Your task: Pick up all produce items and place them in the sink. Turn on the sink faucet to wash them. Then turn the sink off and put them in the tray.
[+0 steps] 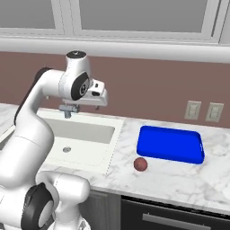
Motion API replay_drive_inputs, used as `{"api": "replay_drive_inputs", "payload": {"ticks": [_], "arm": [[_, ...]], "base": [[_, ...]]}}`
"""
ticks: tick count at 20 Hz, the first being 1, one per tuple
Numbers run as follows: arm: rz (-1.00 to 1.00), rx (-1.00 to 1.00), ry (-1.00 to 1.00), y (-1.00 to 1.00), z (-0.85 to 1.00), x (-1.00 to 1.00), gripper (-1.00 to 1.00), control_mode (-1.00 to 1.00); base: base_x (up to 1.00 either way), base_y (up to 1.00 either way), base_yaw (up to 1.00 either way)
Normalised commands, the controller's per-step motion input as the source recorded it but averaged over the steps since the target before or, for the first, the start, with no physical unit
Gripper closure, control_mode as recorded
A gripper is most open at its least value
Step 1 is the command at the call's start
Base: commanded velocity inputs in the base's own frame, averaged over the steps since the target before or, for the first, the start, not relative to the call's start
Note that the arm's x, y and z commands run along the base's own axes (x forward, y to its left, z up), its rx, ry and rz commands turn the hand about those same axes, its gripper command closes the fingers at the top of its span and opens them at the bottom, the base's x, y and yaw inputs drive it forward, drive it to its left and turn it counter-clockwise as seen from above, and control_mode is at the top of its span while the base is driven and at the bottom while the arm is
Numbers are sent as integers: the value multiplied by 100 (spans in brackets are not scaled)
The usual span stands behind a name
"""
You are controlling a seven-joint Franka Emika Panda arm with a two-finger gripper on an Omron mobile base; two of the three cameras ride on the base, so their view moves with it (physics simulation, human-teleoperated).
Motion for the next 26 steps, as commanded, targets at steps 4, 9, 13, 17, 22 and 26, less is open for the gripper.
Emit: {"api": "replay_drive_inputs", "payload": {"ticks": [4,9,13,17,22,26], "arm": [[0,2,0,-66,-2,-2,-100,-100],[0,1,4,-58,-8,-4,-100,-100],[-5,4,5,-55,-16,-13,-100,-100],[-4,1,1,-27,-26,-12,-100,-100],[0,3,-1,-33,-29,-23,-100,-100],[-1,3,-1,-28,-15,-64,-100,-100]], "base": [[0,0,0],[0,0,0],[0,0,0],[0,0,0],[0,0,0],[0,0,0]]}}
